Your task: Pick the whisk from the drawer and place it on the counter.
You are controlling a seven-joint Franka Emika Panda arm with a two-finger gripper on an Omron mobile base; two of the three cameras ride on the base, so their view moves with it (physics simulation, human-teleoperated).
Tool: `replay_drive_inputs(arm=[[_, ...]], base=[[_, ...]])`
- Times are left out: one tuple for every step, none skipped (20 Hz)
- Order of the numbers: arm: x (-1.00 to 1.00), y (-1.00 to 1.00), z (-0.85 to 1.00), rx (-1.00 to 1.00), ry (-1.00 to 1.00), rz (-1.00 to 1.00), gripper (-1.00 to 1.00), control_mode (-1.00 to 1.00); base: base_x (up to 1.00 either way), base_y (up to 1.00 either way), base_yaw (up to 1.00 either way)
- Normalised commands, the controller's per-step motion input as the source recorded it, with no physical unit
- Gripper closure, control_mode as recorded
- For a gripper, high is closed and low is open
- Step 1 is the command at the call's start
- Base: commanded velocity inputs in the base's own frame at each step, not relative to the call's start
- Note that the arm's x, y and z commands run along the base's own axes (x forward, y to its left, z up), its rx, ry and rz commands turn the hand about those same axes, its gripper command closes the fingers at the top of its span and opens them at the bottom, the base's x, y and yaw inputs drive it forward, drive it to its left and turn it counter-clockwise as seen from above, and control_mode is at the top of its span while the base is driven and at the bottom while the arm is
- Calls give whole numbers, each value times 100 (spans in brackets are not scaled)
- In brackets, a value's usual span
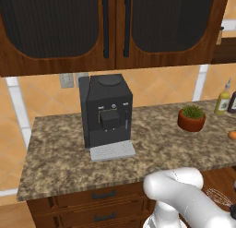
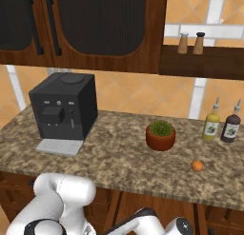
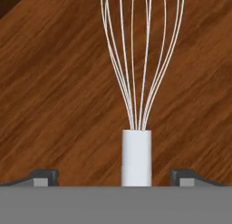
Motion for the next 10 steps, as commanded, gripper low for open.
replay_drive_inputs(arm=[[0, 0, -21, 2, 0, 1, -100, -100], [0, 0, -23, 1, 0, 0, -100, -100], [0, 0, -24, 1, 0, 0, -100, -100], [0, 0, -26, 0, 0, 0, -100, -100], [0, 0, -27, 0, 0, 0, 100, -100], [0, 0, -33, 0, 0, 0, 100, -100], [0, 0, -26, 0, 0, 0, 100, -100], [0, 0, -22, 0, 0, 0, 100, -100], [0, 0, -20, 0, 0, 0, 100, -100], [0, 0, -24, 0, 0, 0, 100, -100]], base=[[0, 0, 0], [0, 0, 0], [0, 0, 0], [0, 0, 0], [0, 0, 0], [0, 0, 0], [0, 0, 0], [0, 0, 0], [0, 0, 0], [0, 0, 0]])
